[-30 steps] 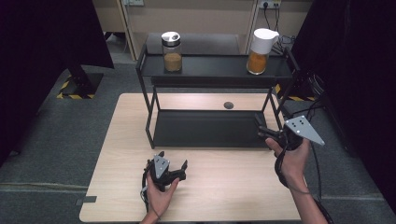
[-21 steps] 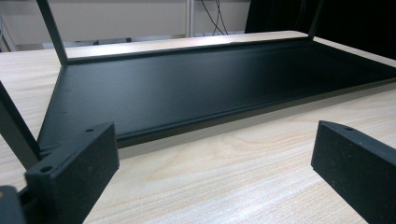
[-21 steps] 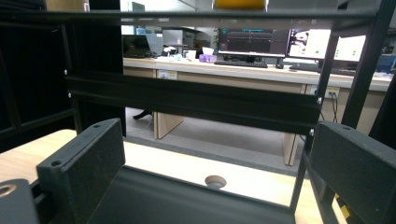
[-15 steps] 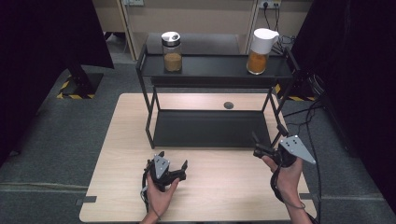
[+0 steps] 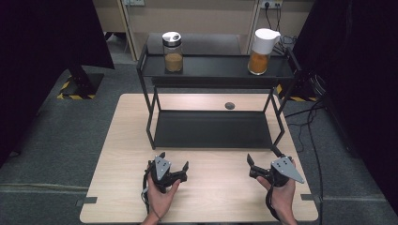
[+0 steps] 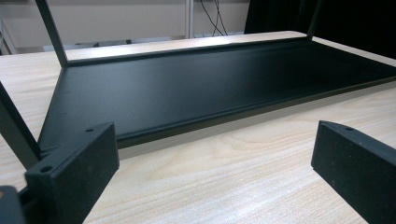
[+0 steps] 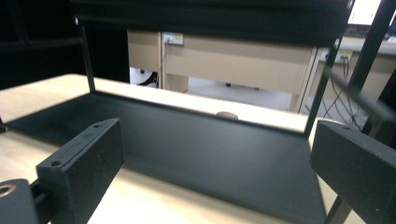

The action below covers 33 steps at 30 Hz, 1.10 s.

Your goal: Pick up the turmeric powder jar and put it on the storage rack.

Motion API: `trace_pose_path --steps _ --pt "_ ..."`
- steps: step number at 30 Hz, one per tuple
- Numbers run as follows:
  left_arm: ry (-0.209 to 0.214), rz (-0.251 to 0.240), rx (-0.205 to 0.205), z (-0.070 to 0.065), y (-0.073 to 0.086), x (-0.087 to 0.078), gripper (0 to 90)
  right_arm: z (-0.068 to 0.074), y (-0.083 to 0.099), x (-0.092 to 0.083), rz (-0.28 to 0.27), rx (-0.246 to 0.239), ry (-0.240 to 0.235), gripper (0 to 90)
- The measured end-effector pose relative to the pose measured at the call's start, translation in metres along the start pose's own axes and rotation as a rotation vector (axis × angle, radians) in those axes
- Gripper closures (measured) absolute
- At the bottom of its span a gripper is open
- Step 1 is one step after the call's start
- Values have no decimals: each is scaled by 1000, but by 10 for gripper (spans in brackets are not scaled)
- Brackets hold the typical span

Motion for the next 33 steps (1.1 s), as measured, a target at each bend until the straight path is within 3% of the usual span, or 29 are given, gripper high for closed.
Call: trace_pose_path --steps 13,33 --pt "-1 -2 -3 0 0 0 0 2 31 -2 43 30 10 33" --pt "-2 -6 1 -1 1 -1 0 5 47 -8 53 21 25 33"
Point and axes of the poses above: each handheld gripper's, and its own axes: x roughly forward along the jaws, y roughly out of its underside, z roughly to its left, the point moved 2 cm from there along x, roughly forward along the jaws, and after that the axes turned 5 degrees about z, right-handed, at the moved point
